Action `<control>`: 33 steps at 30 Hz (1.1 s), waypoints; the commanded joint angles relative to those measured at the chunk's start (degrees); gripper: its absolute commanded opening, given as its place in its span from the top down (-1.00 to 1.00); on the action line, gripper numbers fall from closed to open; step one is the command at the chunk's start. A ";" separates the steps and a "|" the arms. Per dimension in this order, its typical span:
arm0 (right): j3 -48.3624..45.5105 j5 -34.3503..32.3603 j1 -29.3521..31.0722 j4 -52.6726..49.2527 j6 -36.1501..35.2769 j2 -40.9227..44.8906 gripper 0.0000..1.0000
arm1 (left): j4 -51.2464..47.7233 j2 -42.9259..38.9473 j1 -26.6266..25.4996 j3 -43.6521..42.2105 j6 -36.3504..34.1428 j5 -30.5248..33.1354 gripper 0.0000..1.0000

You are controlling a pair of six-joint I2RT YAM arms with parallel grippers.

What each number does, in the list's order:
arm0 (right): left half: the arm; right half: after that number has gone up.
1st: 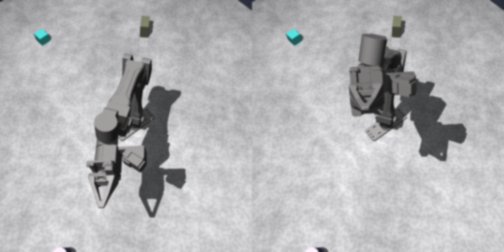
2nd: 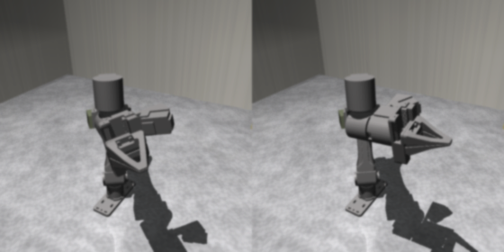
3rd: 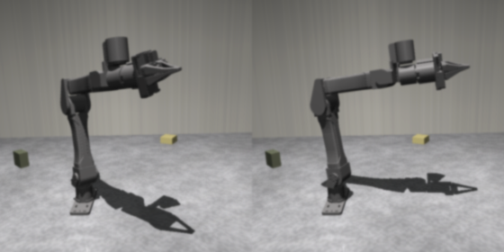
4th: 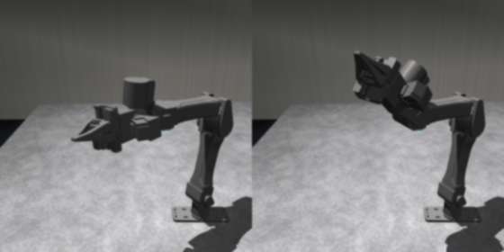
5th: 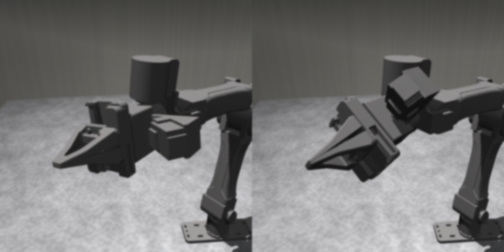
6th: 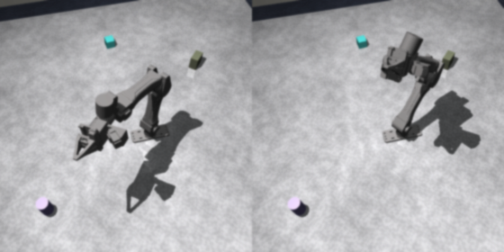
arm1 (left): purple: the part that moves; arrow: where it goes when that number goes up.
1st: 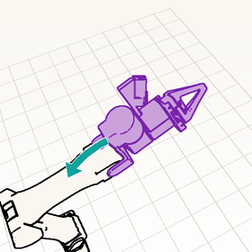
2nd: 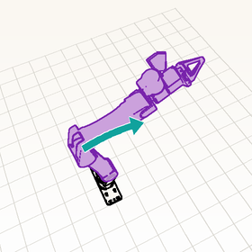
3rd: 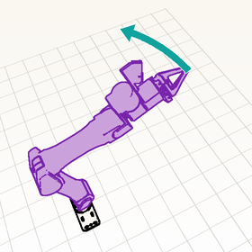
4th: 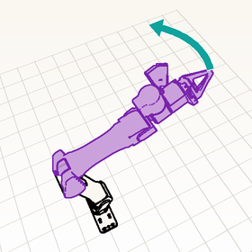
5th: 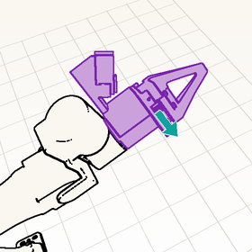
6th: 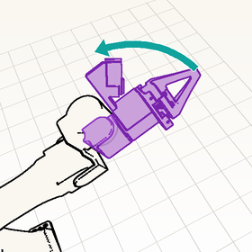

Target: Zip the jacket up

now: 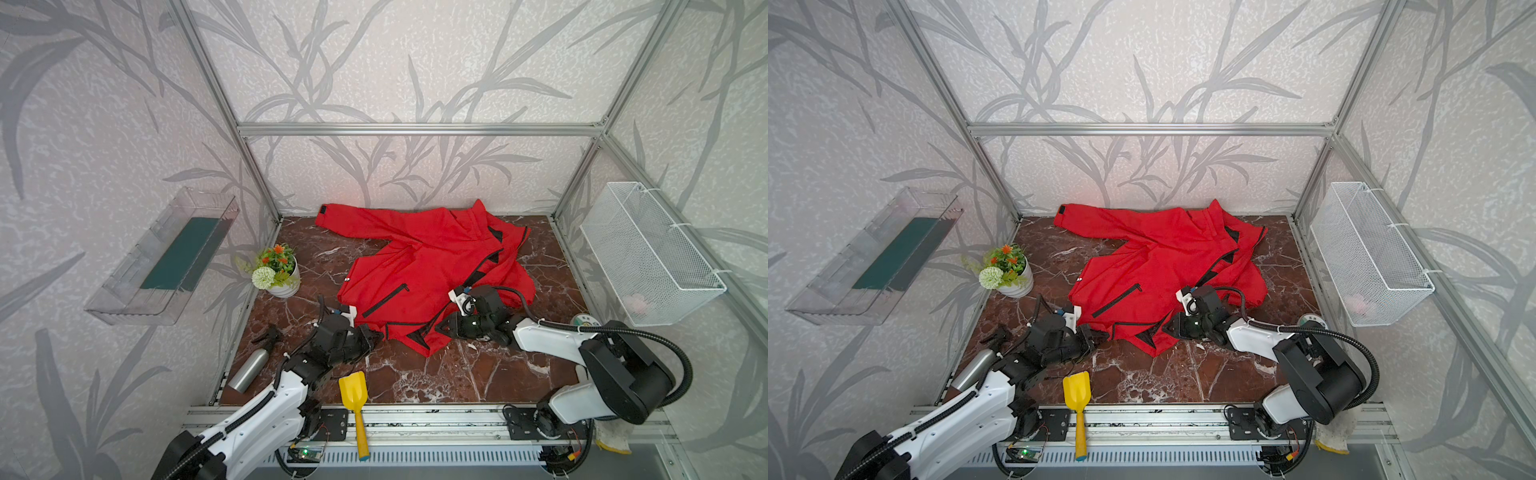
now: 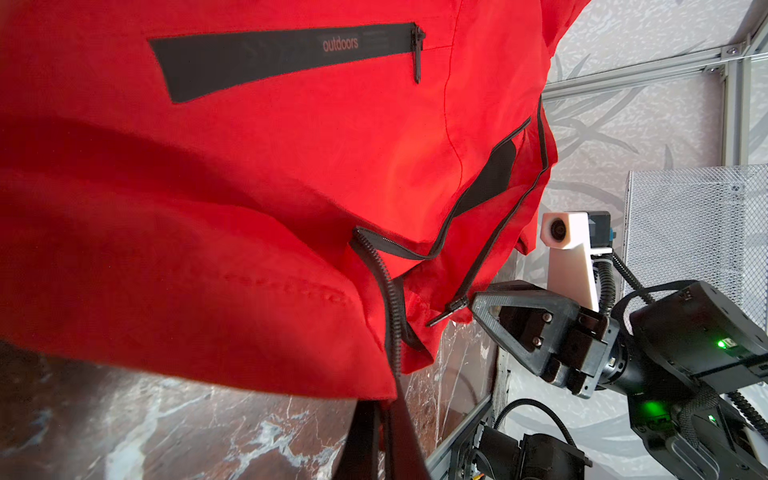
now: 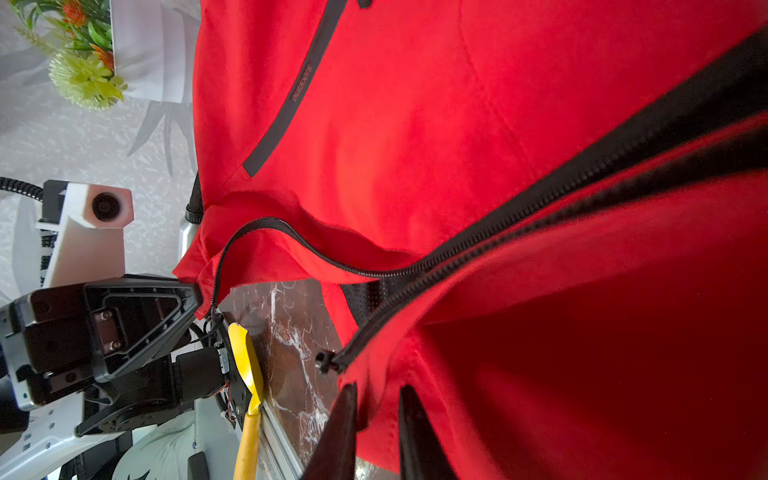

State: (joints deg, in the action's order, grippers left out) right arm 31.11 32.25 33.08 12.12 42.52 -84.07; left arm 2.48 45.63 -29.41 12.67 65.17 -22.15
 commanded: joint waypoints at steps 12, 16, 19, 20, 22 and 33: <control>0.08 -0.60 2.25 4.40 2.12 -3.19 0.36 | 2.57 0.21 -0.43 -1.29 0.87 0.66 1.00; 0.00 -0.54 2.25 6.28 2.38 -5.66 0.78 | 1.98 -0.44 -0.46 -1.48 1.10 0.75 1.00; -0.18 -0.39 2.34 7.49 3.02 -6.10 0.92 | 1.72 -0.21 -0.40 -1.11 0.85 0.97 1.00; -0.18 -0.52 2.34 7.46 3.01 -5.95 0.94 | 1.74 0.02 -0.44 -0.96 0.84 0.90 1.00; -0.18 -0.56 2.43 7.08 2.97 -5.54 0.97 | 2.46 0.59 -0.42 -0.80 0.92 0.70 1.00; -1.05 -2.86 2.48 1.80 1.07 -1.58 1.00 | 5.56 4.25 -0.99 -0.26 0.93 -0.11 1.00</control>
State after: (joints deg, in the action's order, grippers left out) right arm 30.63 30.92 35.24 16.78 44.95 -87.96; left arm 6.33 49.30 -29.98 11.94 65.60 -22.15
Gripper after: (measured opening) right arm 0.047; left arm 0.046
